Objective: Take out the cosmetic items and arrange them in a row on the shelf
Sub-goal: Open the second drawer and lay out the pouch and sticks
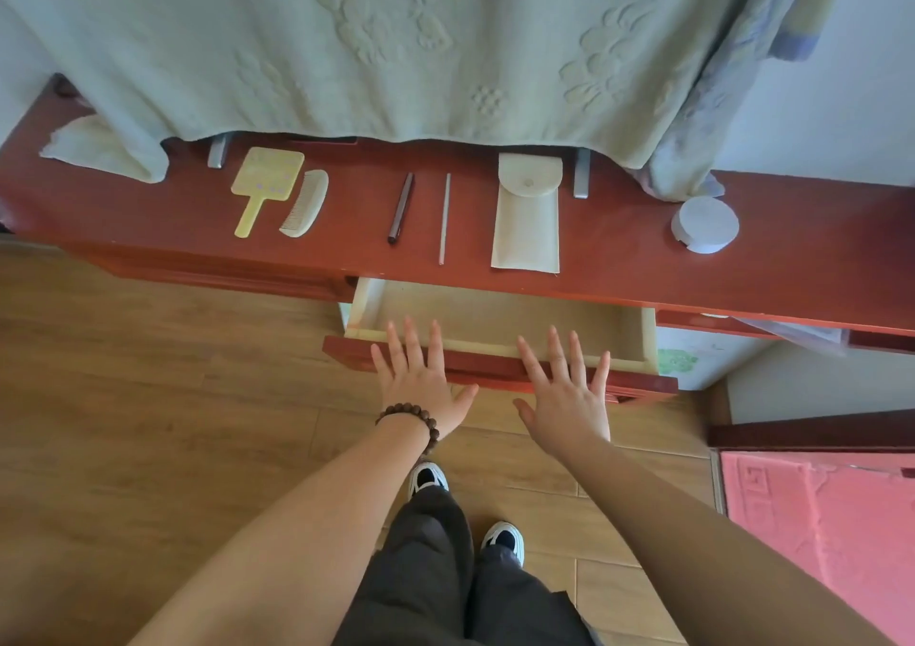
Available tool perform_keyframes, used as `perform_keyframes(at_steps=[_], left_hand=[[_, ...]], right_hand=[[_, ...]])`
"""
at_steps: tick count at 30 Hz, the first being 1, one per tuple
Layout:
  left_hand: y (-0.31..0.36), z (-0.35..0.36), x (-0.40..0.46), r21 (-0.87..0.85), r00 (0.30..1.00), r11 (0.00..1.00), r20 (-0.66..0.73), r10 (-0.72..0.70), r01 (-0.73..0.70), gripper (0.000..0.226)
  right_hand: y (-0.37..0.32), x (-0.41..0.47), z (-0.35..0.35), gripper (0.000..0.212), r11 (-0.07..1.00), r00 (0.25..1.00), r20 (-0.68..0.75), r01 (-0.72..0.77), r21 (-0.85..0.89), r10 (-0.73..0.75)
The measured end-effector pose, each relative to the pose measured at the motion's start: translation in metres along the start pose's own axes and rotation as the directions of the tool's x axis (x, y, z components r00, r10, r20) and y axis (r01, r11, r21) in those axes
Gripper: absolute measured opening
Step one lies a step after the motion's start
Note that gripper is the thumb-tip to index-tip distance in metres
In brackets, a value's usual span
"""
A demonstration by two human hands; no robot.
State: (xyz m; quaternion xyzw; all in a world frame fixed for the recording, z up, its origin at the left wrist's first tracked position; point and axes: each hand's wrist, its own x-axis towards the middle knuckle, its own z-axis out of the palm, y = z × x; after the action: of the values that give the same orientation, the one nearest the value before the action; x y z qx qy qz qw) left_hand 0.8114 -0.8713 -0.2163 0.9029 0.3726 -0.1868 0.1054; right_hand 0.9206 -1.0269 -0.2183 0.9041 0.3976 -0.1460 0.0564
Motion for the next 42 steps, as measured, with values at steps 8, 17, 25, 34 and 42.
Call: perform_keyframes(at_steps=[8,17,25,34,42], left_hand=[[0.004,-0.005,0.025,-0.02,0.997,1.0,-0.072,0.012,-0.013,0.102],[-0.002,-0.006,0.012,-0.532,0.868,0.726,0.032,-0.496,0.435,0.136],[0.007,-0.015,0.035,-0.692,0.844,0.581,0.079,-0.53,0.429,0.144],[0.012,-0.031,0.066,-0.711,0.866,0.584,0.069,-0.496,0.391,0.13],[0.002,-0.03,0.081,-0.7,0.909,0.63,0.068,-0.41,0.336,0.129]], right_hand=[[0.003,0.026,-0.005,0.08,0.999,0.999,-0.034,-0.023,0.027,0.024],[-0.008,-0.003,0.005,0.127,0.256,0.669,0.206,-0.523,0.813,0.714],[-0.007,0.033,0.0,0.133,0.162,0.672,0.277,-0.513,0.843,0.687],[0.002,0.069,-0.016,0.127,0.198,0.691,0.258,-0.507,0.839,0.675],[0.014,0.079,-0.018,0.12,0.232,0.739,0.249,-0.481,0.846,0.625]])
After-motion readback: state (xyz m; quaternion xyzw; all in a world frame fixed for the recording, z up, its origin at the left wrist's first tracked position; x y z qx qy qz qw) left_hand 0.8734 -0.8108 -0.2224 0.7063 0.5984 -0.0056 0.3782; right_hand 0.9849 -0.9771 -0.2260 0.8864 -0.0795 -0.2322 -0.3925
